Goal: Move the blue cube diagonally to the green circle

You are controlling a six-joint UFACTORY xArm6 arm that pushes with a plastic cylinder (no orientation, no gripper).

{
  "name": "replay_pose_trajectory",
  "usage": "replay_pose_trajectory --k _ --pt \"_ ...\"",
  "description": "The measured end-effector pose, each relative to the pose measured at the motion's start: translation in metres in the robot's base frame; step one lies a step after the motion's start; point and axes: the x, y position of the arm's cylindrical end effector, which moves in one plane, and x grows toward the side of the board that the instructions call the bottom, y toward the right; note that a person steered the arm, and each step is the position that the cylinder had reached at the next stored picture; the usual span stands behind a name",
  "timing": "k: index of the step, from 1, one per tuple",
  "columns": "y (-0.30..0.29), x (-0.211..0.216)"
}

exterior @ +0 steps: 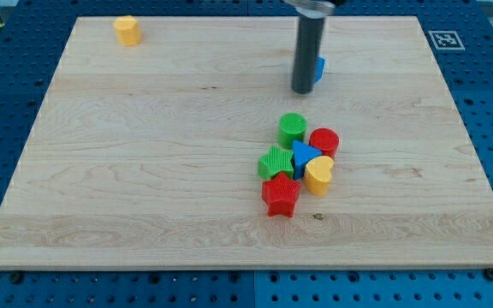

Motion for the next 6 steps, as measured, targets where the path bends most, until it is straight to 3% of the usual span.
replay_pose_trajectory --k 1,2,5,6 --pt "0.047 0.0" --pt "0.048 -0.011" --pt "-0.048 -0.049" --pt "-0.047 -0.013"
